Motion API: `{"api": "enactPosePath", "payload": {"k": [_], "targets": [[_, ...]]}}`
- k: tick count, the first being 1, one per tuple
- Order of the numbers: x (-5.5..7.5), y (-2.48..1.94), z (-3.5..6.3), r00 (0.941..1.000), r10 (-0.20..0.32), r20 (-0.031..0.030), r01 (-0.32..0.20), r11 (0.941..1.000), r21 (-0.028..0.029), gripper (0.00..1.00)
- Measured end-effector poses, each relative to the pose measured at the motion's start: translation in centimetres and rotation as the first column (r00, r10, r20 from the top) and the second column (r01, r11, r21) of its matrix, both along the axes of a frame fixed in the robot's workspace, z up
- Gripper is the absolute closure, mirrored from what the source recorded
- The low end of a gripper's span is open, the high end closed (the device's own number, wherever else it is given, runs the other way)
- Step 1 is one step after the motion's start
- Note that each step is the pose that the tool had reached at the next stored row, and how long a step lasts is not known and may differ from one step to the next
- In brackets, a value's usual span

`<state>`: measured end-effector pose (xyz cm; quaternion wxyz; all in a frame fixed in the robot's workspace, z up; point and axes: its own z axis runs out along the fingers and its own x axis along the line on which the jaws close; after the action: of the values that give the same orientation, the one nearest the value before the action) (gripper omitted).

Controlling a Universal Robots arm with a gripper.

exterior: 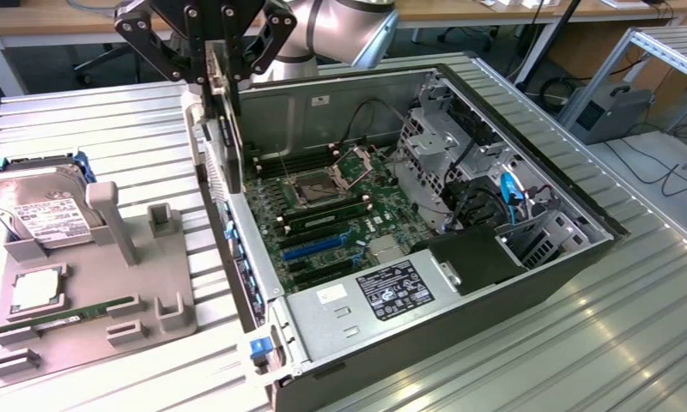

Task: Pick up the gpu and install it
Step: 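Pick up the gpu and move the gpu toward the slot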

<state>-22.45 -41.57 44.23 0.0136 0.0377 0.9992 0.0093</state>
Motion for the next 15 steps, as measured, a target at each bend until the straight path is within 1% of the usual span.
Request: {"api": "enactPosePath", "payload": {"k": [4,5,9,12,15], "targets": [[0.1,0.00,-0.03,1.0000,0.000,0.0000,0.000,1.0000,0.0000,0.73],[0.4,0.00,-0.10,1.0000,0.000,0.0000,0.000,1.0000,-0.0008,0.73],[1.7,0.00,-1.05,1.0000,0.000,0.0000,0.000,1.0000,-0.0010,0.73],[2.0,0.00,-1.37,1.0000,0.000,0.0000,0.000,1.0000,-0.0011,0.73],[2.5,0.00,-1.78,1.0000,0.000,-0.0001,0.000,1.0000,-0.0012,0.73]]}}
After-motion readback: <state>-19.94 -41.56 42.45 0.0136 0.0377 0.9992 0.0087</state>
